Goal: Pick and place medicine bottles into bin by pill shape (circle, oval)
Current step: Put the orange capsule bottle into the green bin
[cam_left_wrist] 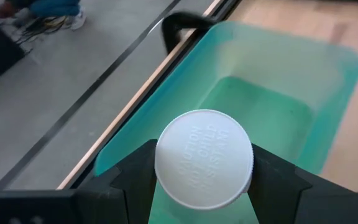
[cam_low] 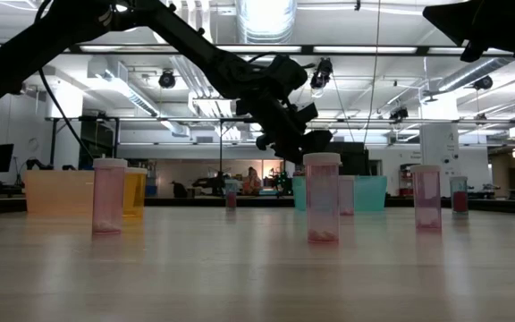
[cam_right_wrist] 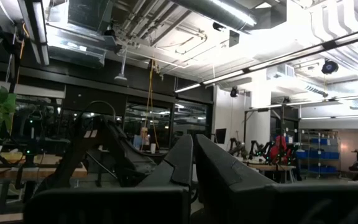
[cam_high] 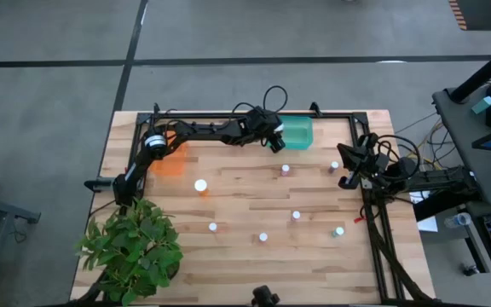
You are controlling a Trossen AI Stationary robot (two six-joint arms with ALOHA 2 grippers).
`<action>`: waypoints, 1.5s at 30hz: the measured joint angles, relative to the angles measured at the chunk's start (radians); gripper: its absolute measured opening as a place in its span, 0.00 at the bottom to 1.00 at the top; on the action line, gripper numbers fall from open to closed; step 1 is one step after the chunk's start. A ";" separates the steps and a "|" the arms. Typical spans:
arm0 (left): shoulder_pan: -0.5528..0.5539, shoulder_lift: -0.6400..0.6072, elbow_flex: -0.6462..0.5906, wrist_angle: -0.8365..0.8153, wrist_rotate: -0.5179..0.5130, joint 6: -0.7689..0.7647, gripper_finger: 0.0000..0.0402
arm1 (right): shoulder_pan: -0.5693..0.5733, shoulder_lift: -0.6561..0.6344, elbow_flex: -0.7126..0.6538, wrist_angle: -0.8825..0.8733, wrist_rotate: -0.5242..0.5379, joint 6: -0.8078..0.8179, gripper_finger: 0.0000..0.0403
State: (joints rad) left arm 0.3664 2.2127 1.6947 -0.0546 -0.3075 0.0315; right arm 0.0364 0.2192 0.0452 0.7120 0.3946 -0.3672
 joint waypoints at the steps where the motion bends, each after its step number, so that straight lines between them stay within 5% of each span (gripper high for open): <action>1: 0.000 0.000 0.000 -0.008 -0.017 0.000 0.48 | 0.000 0.000 0.000 0.000 0.000 0.000 0.02; 45: -0.002 -0.001 -0.018 -0.009 -0.041 -0.052 0.48 | 0.000 0.000 0.000 0.000 0.000 -0.002 0.02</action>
State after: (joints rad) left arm 0.3649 2.2116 1.6768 -0.0635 -0.3481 -0.0210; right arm 0.0364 0.2192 0.0452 0.7124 0.3946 -0.3687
